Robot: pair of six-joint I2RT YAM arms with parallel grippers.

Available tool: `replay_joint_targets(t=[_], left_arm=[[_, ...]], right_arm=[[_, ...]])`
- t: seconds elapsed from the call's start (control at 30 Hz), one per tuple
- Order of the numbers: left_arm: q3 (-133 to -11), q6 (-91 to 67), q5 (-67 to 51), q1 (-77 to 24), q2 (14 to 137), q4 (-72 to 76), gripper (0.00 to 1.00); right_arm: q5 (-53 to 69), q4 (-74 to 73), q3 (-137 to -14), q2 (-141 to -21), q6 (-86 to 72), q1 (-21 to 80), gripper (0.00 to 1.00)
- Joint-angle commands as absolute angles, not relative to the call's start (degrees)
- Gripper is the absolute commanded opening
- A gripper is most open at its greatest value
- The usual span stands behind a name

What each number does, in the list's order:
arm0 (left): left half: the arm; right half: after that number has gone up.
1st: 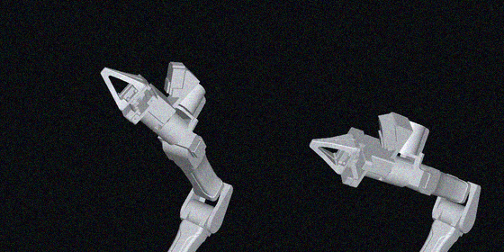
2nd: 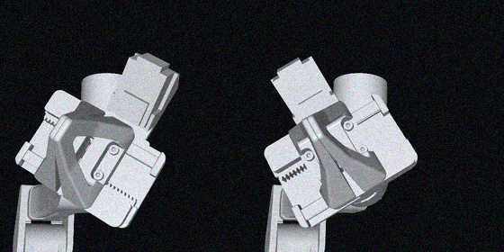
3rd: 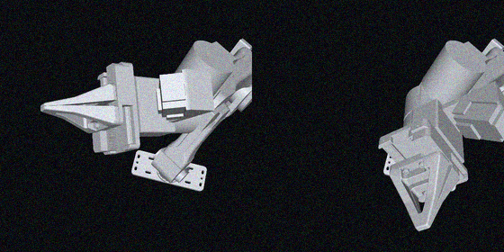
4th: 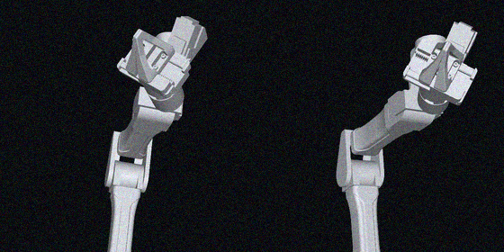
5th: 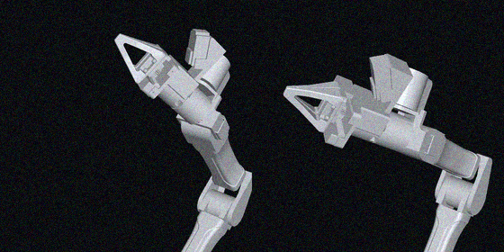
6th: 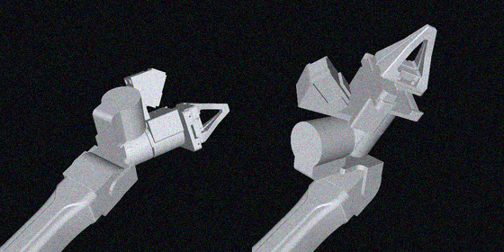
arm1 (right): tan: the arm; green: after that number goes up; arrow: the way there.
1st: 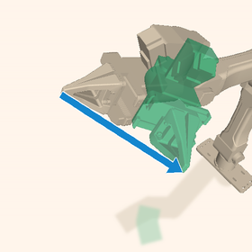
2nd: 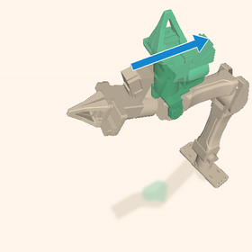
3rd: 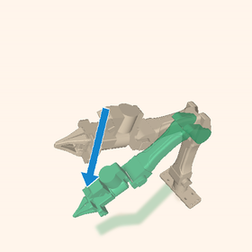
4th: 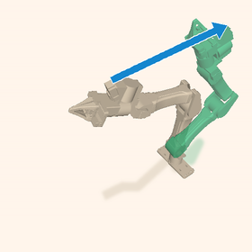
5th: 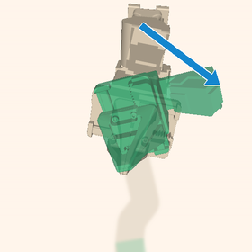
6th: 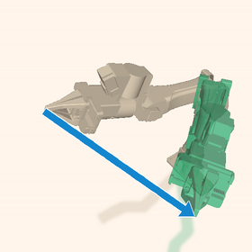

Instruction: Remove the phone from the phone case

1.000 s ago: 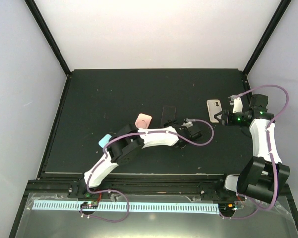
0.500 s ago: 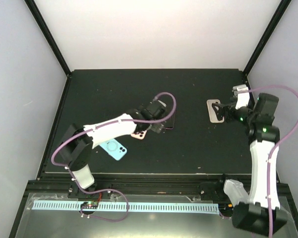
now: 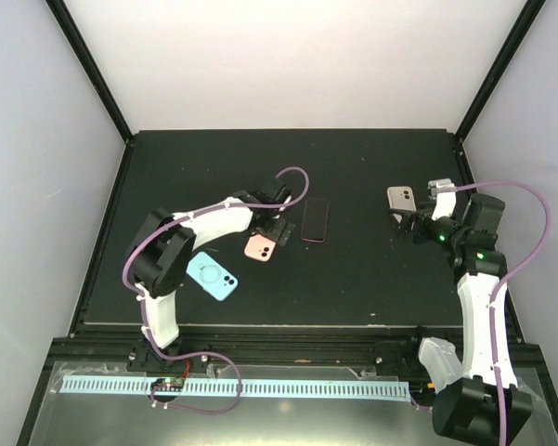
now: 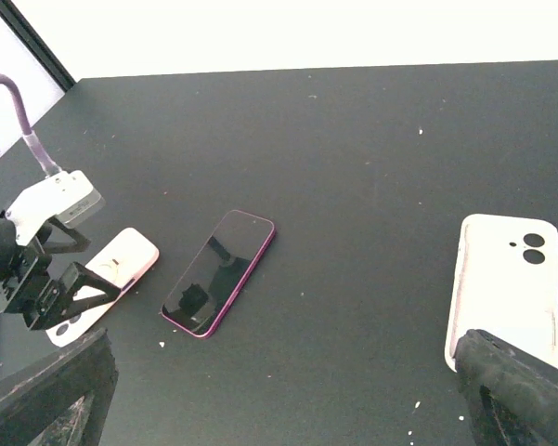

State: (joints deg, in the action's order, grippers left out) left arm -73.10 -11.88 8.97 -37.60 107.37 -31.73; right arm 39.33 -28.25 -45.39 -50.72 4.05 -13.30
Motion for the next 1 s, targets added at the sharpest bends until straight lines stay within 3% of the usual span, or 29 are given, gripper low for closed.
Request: replay_joint_targets(t=[0.0, 0.77, 0.97], left_arm=[[-77.54, -11.02, 7.83, -35.99, 110.01, -35.96, 0.99], [-74.19, -14.07, 7.80, -35.54, 113.14, -40.10, 0.99], [-74.73, -13.62, 7.90, -35.63, 114.02, -41.81, 0.94]], right_arm=[[39.19, -27.64, -45.84, -50.79, 5.06, -13.26, 1.00], [39.01, -28.95, -46.58, -51.85, 6.51, -13.27, 1.00], [39.02, -29.00, -46.65, -51.85, 6.66, -13.27, 1.00]])
